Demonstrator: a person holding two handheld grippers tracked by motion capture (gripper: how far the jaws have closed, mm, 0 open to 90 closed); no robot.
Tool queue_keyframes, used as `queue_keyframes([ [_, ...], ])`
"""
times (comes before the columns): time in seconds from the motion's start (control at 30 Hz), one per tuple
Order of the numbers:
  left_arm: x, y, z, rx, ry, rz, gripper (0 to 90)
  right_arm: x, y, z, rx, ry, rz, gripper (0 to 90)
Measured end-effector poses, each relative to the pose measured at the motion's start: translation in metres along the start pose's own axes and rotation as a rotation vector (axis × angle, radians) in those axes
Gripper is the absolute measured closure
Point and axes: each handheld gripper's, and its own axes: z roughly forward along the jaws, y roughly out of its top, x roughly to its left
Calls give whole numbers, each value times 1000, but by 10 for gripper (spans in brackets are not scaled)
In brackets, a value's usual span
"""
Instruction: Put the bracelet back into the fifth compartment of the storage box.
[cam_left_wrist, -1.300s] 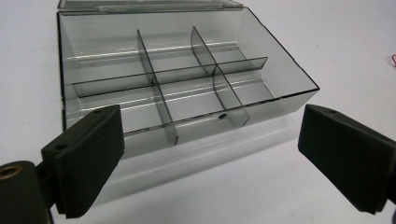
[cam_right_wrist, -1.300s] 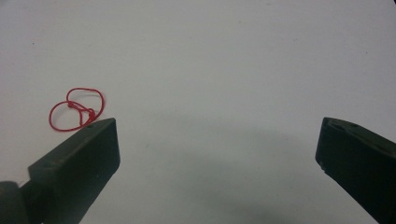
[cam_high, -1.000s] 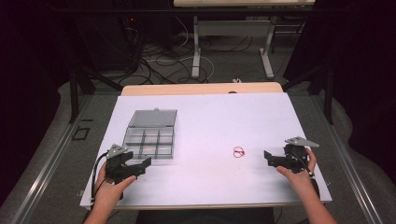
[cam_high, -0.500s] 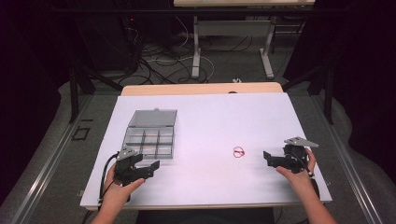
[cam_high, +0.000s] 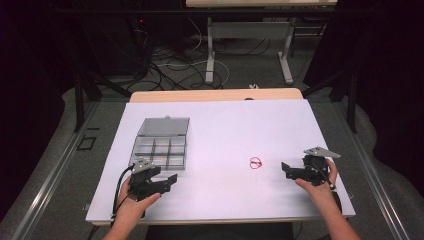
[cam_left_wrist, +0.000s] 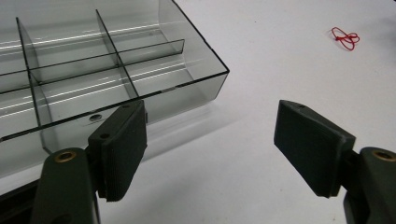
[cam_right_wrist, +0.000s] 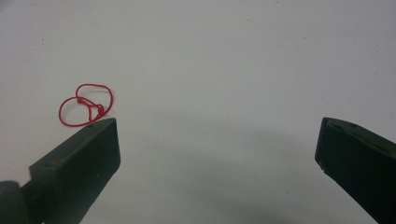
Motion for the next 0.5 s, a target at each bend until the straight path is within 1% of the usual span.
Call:
queue_keyframes([
  [0.07,-2,1,0,8,-6,3,274,0,0,0,1,0,1,0],
  [0.1,-3,2,1,5,-1,-5,282,0,0,0,1,0,1,0],
  [0.13,-4,3,0,17,0,-4,300,0,0,0,1,-1,1,0],
  [0.17,-4,3,0,17,0,-4,309,0,0,0,1,-1,1,0],
  [0.2,-7,4,2,6,3,-13,309,0,0,0,1,0,2,0],
  [0.23,-8,5,2,10,7,-20,309,0,0,0,1,0,3,0],
  [0.27,-9,5,4,-2,14,-26,310,0,0,0,2,0,3,0],
  [0.3,-9,5,4,-2,14,-26,310,1,0,0,3,0,7,0],
  [0.33,-10,7,5,-3,10,-44,312,1,0,0,4,0,8,0],
  [0.5,-14,12,5,-10,4,-59,322,0,-1,0,3,1,9,0],
])
